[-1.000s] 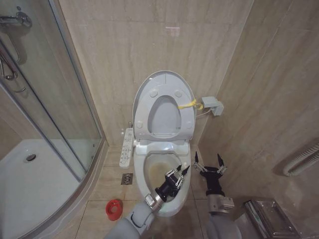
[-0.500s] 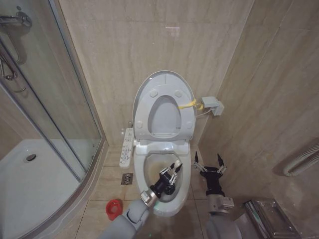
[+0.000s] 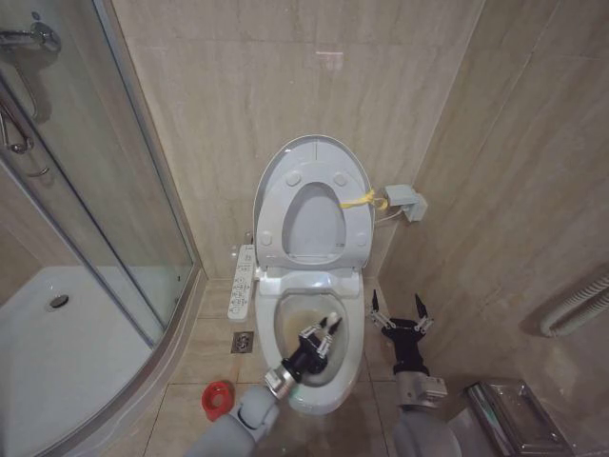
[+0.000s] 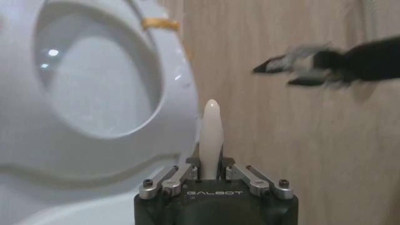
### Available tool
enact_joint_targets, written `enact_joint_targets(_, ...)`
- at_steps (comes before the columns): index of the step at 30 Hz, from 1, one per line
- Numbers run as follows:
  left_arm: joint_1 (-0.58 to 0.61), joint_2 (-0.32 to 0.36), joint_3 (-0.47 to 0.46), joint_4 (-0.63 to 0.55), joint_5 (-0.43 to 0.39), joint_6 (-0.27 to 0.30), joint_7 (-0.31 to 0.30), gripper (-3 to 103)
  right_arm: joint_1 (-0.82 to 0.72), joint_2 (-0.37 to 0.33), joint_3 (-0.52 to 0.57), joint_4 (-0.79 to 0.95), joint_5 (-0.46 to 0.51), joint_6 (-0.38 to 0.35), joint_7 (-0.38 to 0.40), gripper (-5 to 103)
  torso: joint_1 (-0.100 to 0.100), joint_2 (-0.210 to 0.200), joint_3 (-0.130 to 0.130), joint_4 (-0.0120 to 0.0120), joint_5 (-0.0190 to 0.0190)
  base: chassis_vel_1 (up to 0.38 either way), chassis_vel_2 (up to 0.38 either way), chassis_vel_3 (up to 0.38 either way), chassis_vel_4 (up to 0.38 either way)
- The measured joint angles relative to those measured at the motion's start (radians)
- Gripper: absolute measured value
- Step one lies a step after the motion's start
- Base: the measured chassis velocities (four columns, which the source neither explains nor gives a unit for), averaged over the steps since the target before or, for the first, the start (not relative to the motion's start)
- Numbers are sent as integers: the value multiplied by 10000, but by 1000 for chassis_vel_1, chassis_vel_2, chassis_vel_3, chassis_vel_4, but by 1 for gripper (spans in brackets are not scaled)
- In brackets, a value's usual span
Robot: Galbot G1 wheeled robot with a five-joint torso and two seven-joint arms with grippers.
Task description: Open the toilet lid, clean the toilet bowl with a toilet brush, close the toilet lid, and flush.
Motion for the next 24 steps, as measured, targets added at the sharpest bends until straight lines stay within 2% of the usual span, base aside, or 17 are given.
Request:
enact_joint_targets(9, -209, 215, -334, 355, 10, -232, 34, 19, 0, 0, 0, 0, 0, 0, 0, 100, 0, 0, 0, -1, 0, 0, 0, 0, 0)
enact_joint_targets(14, -346, 184, -415, 718, 6, -364, 121, 19, 0, 0, 0, 0, 0, 0, 0, 100, 0, 0, 0, -1, 0, 0, 0, 0, 0)
enact_joint_targets(17, -506, 58, -519, 1270, 87, -444, 453, 19, 0, 0, 0, 0, 0, 0, 0, 100, 0, 0, 0, -1, -1, 0, 0, 0, 0)
enact_joint_targets(24, -683, -97, -610, 1738, 162, -485, 511, 19, 0, 0, 0, 0, 0, 0, 0, 100, 0, 0, 0, 0, 0, 0, 0, 0, 0)
